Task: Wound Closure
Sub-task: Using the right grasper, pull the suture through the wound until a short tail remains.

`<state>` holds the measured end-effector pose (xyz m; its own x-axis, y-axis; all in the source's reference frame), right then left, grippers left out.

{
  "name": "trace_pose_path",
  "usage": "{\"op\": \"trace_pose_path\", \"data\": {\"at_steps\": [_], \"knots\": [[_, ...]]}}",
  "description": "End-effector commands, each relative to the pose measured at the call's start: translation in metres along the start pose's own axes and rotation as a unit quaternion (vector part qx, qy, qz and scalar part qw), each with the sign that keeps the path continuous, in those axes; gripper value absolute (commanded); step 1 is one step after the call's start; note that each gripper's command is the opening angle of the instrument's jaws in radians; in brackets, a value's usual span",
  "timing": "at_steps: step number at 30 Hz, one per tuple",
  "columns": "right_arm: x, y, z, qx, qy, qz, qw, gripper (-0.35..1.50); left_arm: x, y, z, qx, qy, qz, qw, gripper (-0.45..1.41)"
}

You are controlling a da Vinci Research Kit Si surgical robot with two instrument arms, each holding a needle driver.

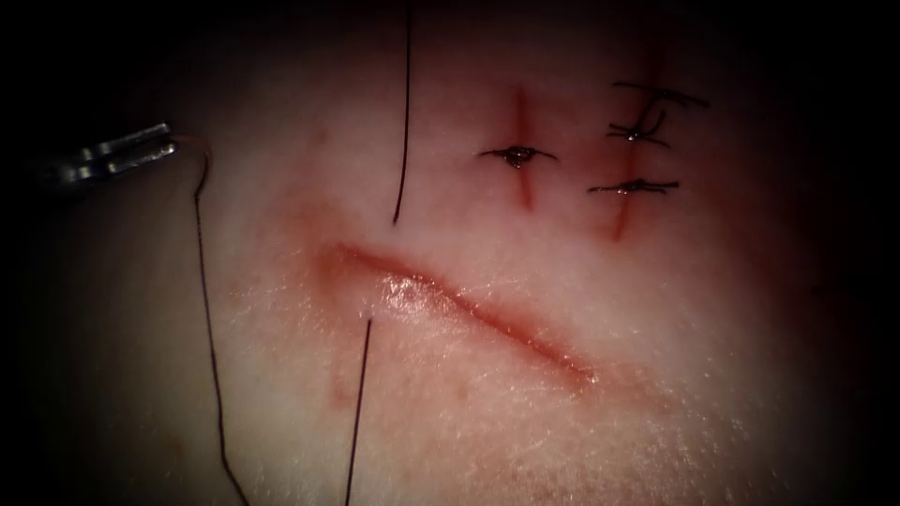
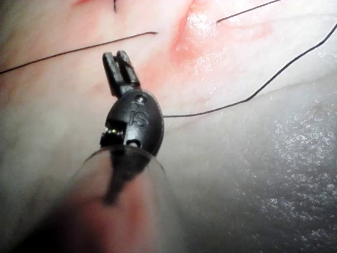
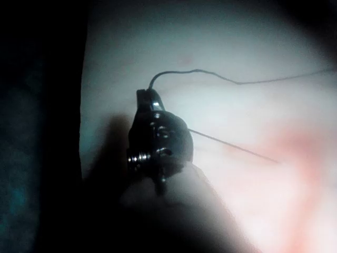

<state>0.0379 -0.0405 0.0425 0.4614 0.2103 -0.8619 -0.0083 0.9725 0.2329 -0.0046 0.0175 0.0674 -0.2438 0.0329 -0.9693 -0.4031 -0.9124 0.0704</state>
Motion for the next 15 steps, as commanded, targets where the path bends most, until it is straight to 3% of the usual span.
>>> {"op": "trace_pose_path", "data": {"at_steps": [1, 2, 4, 10, 15], "knots": [[0.0004, 0.0021, 0.0012, -0.017, 0.028, 0.005, 0.999, 0.89, -0.0004, 0.0004, 0.0005, 0.000, 0.001, 0.000, 1.000, -0.45], [0.0005, 0.0030, 0.0011, -0.023, 0.042, 0.008, 0.999, 1.23, -0.0004, 0.0004, 0.0005, -0.001, 0.001, 0.000, 1.000, -0.45], [0.0005, 0.0052, 0.0006, -0.031, 0.061, 0.017, 0.997, 1.43, -0.0005, 0.0003, 0.0005, -0.001, 0.001, 0.000, 1.000, -0.45], [0.0003, 0.0115, -0.0029, -0.039, 0.089, -0.028, 0.995, 1.48, -0.0006, 0.0002, 0.0003, -0.002, 0.002, 0.000, 1.000, -0.45], [-0.0006, 0.0141, -0.0040, -0.042, 0.092, -0.058, 0.993, 1.48, -0.0006, 0.0002, 0.0002, -0.003, 0.002, 0.000, 1.000, -0.45]]}}
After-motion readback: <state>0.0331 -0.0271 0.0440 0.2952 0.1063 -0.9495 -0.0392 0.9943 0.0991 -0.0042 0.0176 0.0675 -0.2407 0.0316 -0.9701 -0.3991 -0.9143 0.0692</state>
